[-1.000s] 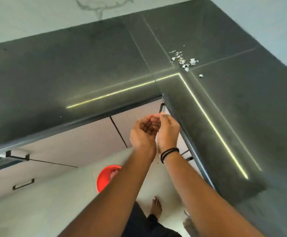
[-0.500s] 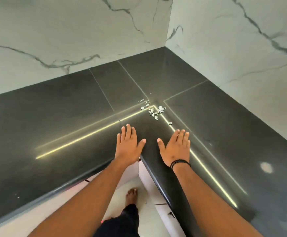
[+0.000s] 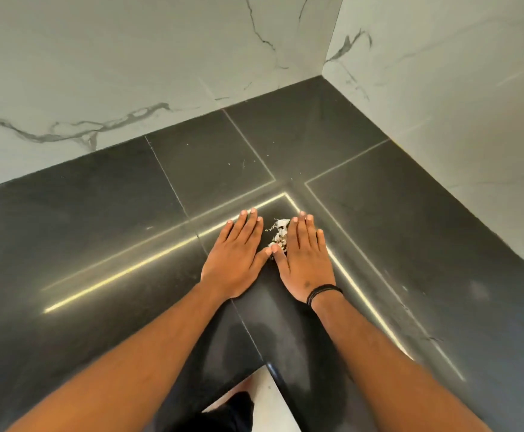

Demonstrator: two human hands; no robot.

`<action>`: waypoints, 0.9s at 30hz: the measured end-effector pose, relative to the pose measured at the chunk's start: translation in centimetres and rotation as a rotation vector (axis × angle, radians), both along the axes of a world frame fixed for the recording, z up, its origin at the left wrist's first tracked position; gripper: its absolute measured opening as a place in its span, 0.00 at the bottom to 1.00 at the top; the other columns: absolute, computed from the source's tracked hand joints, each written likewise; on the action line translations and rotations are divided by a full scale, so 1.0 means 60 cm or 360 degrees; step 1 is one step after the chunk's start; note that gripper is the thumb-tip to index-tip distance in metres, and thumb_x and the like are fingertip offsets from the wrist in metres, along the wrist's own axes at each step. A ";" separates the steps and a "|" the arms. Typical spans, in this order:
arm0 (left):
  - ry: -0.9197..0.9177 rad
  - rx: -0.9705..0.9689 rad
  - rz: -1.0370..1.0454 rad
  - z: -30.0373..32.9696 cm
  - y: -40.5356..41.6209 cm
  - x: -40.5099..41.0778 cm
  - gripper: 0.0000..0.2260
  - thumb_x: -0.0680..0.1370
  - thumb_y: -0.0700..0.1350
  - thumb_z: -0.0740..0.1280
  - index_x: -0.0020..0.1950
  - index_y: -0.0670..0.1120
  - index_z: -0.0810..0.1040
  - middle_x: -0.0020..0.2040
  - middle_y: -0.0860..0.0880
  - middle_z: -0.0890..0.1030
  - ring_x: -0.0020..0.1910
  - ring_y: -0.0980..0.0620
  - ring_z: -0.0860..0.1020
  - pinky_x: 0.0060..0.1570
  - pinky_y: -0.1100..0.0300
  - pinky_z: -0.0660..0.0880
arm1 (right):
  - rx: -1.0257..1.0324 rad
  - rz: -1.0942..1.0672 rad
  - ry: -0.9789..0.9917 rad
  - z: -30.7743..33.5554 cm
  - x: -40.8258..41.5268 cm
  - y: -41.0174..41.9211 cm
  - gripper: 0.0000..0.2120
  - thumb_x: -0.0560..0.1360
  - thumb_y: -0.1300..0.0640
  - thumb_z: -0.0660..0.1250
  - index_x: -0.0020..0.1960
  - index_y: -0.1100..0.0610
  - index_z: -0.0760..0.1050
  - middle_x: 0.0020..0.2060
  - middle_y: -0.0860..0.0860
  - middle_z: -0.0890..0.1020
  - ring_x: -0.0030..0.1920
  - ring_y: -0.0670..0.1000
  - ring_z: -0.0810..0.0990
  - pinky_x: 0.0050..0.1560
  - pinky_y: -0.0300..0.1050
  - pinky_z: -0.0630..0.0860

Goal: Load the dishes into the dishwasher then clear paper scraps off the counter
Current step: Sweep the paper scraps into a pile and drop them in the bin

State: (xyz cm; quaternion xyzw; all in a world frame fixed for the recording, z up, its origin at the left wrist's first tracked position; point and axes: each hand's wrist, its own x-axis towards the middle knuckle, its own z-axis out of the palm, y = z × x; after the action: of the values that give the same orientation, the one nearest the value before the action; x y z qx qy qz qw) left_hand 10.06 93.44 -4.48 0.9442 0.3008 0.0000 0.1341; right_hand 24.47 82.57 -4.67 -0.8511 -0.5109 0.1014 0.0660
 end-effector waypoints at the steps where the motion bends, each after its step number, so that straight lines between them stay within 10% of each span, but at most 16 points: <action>1: -0.0022 -0.0021 0.0004 0.000 0.005 0.003 0.35 0.82 0.65 0.35 0.83 0.46 0.44 0.83 0.49 0.41 0.81 0.52 0.36 0.80 0.52 0.39 | 0.0111 0.0023 0.0115 0.004 0.008 0.010 0.38 0.80 0.36 0.38 0.81 0.60 0.40 0.81 0.55 0.41 0.80 0.52 0.35 0.80 0.54 0.41; 7: -0.0258 -0.0193 0.0104 0.002 0.016 0.005 0.33 0.83 0.63 0.40 0.83 0.46 0.42 0.83 0.50 0.42 0.81 0.56 0.38 0.80 0.54 0.41 | 0.0090 -0.0232 0.0243 0.025 0.139 0.096 0.38 0.82 0.36 0.42 0.81 0.61 0.42 0.81 0.56 0.43 0.80 0.54 0.39 0.80 0.56 0.44; 20: -0.0725 -0.0592 0.0406 0.016 0.022 0.006 0.31 0.82 0.59 0.46 0.83 0.47 0.54 0.82 0.51 0.56 0.81 0.57 0.53 0.80 0.58 0.51 | -0.0133 0.0928 0.0298 0.040 0.075 0.098 0.34 0.82 0.38 0.41 0.81 0.56 0.43 0.81 0.50 0.43 0.79 0.45 0.36 0.79 0.47 0.38; 27: -0.0792 -0.0663 0.0415 0.018 0.022 0.004 0.28 0.83 0.57 0.48 0.81 0.49 0.63 0.79 0.55 0.63 0.79 0.63 0.55 0.79 0.62 0.49 | 0.0050 0.0594 0.0656 0.080 0.086 -0.003 0.40 0.79 0.30 0.45 0.81 0.54 0.52 0.79 0.47 0.55 0.79 0.41 0.50 0.78 0.39 0.49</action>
State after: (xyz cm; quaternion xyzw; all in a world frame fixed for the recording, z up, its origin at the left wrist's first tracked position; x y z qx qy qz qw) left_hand 10.29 94.74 -3.37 0.8213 0.3704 0.1861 0.3919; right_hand 29.64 82.42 0.16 -0.7026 -0.6361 0.2748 0.1621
